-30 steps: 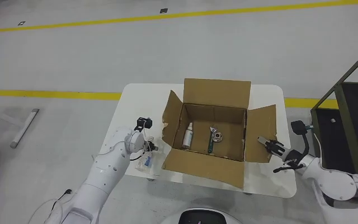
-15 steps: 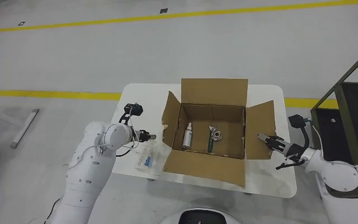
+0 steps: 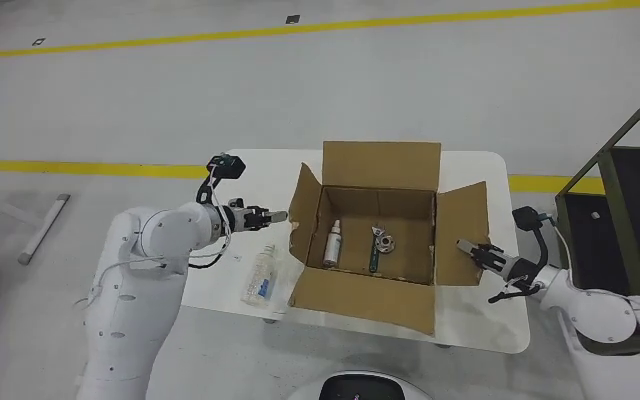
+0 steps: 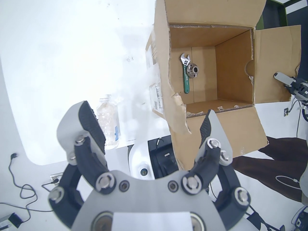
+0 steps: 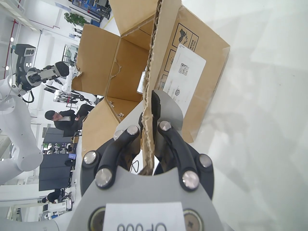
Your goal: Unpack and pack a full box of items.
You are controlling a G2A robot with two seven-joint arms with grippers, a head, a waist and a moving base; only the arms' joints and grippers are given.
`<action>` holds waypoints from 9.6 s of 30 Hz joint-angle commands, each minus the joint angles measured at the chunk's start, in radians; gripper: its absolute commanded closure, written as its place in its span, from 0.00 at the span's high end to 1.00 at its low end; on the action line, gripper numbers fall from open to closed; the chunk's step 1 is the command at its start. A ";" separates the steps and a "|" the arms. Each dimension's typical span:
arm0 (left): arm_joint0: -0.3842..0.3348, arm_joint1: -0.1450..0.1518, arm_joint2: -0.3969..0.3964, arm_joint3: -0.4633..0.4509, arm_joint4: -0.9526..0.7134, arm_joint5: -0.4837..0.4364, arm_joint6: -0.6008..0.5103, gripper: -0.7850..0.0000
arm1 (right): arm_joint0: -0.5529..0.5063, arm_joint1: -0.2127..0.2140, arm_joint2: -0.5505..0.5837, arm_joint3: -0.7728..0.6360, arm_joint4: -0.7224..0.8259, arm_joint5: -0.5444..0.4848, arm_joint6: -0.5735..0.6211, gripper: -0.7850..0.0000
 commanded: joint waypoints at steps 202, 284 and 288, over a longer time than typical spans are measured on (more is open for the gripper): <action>0.041 0.063 0.104 0.010 0.299 0.122 0.316 1.00 | 0.811 -0.576 -1.208 0.882 -0.667 0.842 -0.135 0.49; 0.041 0.063 0.104 0.010 0.299 0.122 0.316 1.00 | 0.303 -0.450 -0.719 0.122 -1.184 0.557 -0.254 0.00; 0.041 0.063 0.104 0.010 0.299 0.122 0.316 1.00 | 0.213 -0.435 -0.641 0.001 -1.138 0.496 -0.334 0.00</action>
